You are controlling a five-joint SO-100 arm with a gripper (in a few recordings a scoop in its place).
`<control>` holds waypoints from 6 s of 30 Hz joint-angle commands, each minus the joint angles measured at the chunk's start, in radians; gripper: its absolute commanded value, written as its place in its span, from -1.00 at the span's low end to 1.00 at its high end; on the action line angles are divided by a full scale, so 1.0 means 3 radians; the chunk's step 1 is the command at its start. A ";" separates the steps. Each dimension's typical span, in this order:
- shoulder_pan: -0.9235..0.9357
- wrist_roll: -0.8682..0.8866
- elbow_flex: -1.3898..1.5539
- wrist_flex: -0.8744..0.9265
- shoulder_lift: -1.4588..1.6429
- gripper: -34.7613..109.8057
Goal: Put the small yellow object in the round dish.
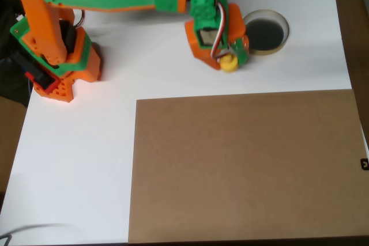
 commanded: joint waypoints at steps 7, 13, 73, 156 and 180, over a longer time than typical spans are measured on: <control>-0.0343 0.0210 -0.0716 -0.0061 0.0041 -0.52; -0.0435 0.0230 -0.0910 -0.0107 -0.0199 -0.52; -0.0383 -0.0455 -0.0890 0.0164 0.0046 -0.19; 0.4423 0.0972 0.4720 -0.1478 0.5957 -0.27; 0.4310 0.0798 0.5042 -0.1263 0.6294 -0.52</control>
